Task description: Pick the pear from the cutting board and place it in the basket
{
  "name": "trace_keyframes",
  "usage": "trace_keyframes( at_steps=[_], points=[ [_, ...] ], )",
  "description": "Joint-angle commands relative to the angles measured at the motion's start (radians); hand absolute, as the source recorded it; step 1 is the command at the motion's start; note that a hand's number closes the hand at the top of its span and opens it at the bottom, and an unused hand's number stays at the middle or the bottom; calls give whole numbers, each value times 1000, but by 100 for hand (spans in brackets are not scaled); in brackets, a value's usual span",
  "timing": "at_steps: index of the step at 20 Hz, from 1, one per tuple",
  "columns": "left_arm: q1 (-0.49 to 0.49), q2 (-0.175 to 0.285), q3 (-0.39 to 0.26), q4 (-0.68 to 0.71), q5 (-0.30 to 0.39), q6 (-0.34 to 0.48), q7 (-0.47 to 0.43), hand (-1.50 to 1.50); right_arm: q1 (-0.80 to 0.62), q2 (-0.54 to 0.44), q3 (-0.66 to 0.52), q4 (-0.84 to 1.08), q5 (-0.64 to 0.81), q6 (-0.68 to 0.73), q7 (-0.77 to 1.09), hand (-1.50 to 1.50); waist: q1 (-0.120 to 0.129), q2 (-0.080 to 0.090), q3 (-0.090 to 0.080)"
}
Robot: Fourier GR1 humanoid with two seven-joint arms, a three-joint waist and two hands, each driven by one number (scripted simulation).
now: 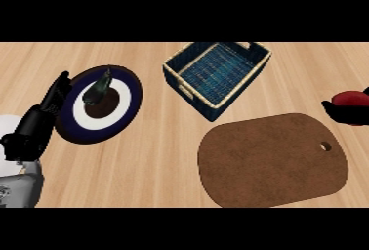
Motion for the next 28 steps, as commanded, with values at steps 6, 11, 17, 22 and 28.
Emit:
trace_keyframes(
  at_steps=[6, 11, 17, 22, 28],
  points=[
    [-53, -9, -9, 24, 10, -15, 24, 0, -268, 38, -68, -245, -64, -78, 55, 150, 25, 8, 0],
    [-7, -13, -18, 29, -6, -20, -52, 0, -588, -17, -66, -78, -136, 36, 94, 150, 48, 12, -1],
    [-100, -1, -17, 5, -12, -18, 60, 0, -882, 54, -13, 157, -183, 91, 171, 150, 51, 13, -1],
    [-49, -19, -26, -23, -8, -21, 27, 0, -1094, 105, -3, 409, -153, 64, 174, 150, 60, 14, -2],
    [-42, -27, -20, 38, -15, -18, -26, 0, -1166, 191, -29, 670, -109, -50, 128, 150, 56, 19, -1]
  ],
)
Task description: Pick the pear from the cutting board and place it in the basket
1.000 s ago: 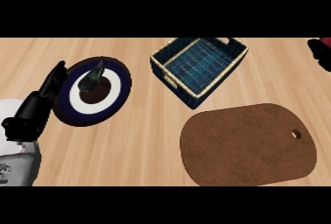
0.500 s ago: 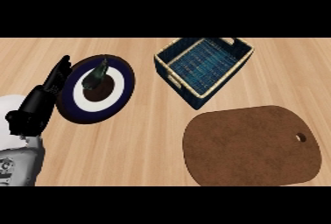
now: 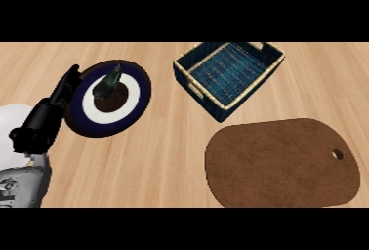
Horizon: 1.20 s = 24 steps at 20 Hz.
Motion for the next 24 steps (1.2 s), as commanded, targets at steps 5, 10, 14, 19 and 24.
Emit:
trace_keyframes(
  at_steps=[5, 10, 14, 19, 24],
  points=[
    [19, -8, 2, -6, -9, 7, -20, 0, -144, 59, -41, 309, -20, 25, 7, 150, -7, -2, 1],
    [-37, 6, 19, 15, 8, -9, 23, 0, -224, 103, -34, 487, 18, 8, 53, 150, -2, 2, 1],
    [-6, -26, -17, -3, -35, 26, 20, 0, -214, 50, 19, 556, 58, 143, 44, 150, -11, 0, 1],
    [-23, -11, 1, 4, -16, 5, 35, 0, -206, 56, 69, 583, 92, 206, 7, 150, -21, -5, 1],
    [-7, 15, 30, -2, 13, -27, 7, 0, -271, 80, -13, 661, 33, 198, 13, -150, -6, -2, 1]
  ],
)
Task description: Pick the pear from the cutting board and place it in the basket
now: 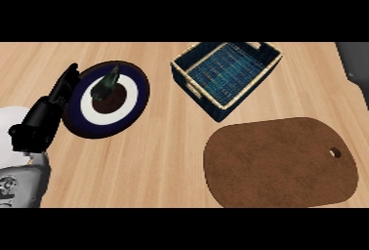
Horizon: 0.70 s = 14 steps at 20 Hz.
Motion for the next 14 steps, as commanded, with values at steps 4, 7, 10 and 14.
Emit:
trace_keyframes(
  at_steps=[4, 7, 10, 14],
  points=[
    [36, -7, -6, -15, -20, 8, -27, 0, 4, 37, -65, 2, -55, -12, 26, -150, -3, -2, 0],
    [2, 0, -1, -23, -5, -6, 24, 0, 9, 67, -74, -20, -41, -135, 14, -150, -3, -2, 0],
    [-8, -5, 3, -19, 0, -3, 22, 0, 8, 17, -133, -55, -54, -277, -28, -150, 2, 3, 1],
    [25, 11, 17, 2, 1, -13, -43, 0, 23, 6, -170, -104, -20, -503, 6, -150, 1, 3, 0]
  ],
)
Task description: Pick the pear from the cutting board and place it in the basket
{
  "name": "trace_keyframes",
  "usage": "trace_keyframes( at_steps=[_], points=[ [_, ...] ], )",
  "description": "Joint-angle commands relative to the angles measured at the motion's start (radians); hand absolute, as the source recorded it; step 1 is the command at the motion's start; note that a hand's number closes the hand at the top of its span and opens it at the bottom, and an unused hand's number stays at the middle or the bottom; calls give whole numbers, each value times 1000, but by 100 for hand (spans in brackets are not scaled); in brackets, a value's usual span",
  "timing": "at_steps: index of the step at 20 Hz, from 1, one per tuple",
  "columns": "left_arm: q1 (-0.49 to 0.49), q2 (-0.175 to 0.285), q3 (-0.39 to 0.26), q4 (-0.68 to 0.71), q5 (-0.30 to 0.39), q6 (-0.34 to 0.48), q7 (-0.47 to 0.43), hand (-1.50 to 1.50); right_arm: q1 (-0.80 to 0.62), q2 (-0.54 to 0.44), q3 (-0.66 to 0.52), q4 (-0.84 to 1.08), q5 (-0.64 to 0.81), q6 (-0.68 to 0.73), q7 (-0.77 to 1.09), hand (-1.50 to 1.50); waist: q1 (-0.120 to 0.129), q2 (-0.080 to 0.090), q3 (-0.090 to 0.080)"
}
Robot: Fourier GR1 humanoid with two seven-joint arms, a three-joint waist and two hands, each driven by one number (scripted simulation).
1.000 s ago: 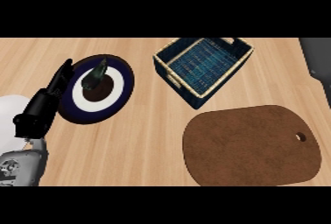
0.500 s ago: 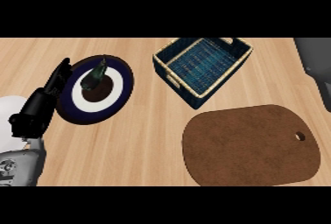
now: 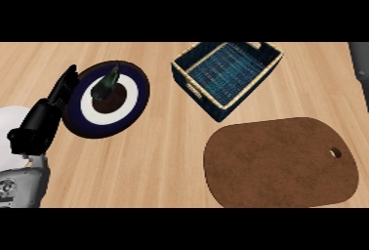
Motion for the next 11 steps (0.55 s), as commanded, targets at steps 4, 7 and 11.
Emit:
trace_keyframes(
  at_steps=[4, 7, 11],
  points=[
    [12, 2, 7, -25, 10, -6, 31, 0, 38, -87, -67, -65, 55, -312, 47, -150, -6, -5, 0],
    [21, -23, -8, -28, -20, 29, 33, 0, 111, -130, -79, -158, 58, -338, 44, -150, -35, -13, 1],
    [47, -1, 22, -14, 4, 7, -2, 0, 223, -208, -115, -300, 33, -297, 53, -150, -53, -20, 2]
  ],
)
